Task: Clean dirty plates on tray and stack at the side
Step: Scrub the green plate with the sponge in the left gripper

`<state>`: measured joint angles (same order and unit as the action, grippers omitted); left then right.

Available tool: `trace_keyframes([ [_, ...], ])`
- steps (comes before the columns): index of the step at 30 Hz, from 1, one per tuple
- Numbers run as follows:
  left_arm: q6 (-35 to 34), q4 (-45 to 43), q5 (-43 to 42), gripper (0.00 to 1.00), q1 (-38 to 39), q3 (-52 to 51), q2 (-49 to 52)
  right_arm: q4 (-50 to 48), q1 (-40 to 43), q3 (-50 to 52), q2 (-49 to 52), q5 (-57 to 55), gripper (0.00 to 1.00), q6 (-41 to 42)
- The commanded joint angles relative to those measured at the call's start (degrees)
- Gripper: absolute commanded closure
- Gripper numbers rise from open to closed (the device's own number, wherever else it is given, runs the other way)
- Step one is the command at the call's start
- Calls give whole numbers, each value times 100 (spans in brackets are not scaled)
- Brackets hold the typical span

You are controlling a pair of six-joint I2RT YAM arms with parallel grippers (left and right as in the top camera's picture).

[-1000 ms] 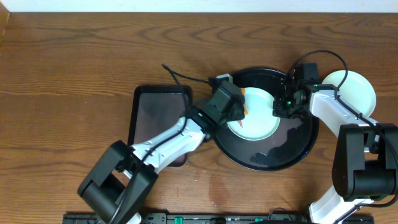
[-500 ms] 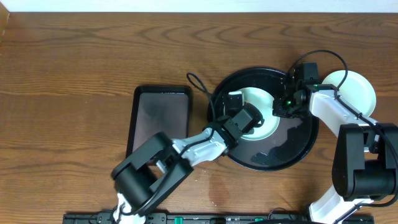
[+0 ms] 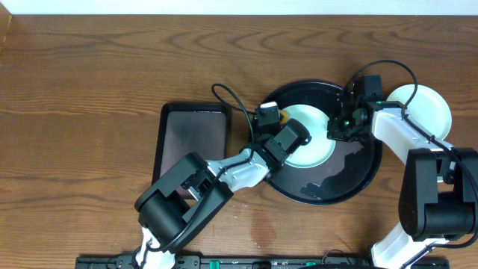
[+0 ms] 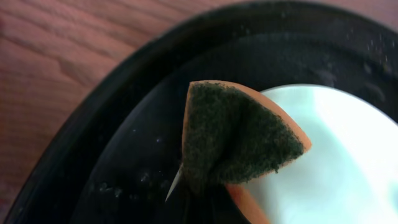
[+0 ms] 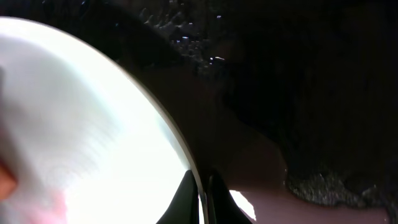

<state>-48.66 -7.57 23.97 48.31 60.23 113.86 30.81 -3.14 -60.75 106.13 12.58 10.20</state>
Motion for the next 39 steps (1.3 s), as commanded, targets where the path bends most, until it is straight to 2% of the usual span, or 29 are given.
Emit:
trace_keyframes([
  [1,11,55,173,92,-227,66,122,4,-83,247,520,-114,99,44],
  [4,11,-37,-529,92,-221,66,122,4,-83,247,520,-114,99,44],
  [12,-39,-197,-3156,92,33,66,122,4,-83,247,520,-111,99,46],
  [19,-706,-195,-3978,92,341,66,122,7,-83,247,520,-114,99,44],
  [24,-715,105,-3762,92,341,66,122,24,-83,247,520,-114,99,44],
  [32,-713,1032,-1941,92,50,66,122,28,-83,247,520,-114,99,44],
  [39,-603,1032,-999,92,-299,74,55,28,-83,247,520,-114,99,46],
])
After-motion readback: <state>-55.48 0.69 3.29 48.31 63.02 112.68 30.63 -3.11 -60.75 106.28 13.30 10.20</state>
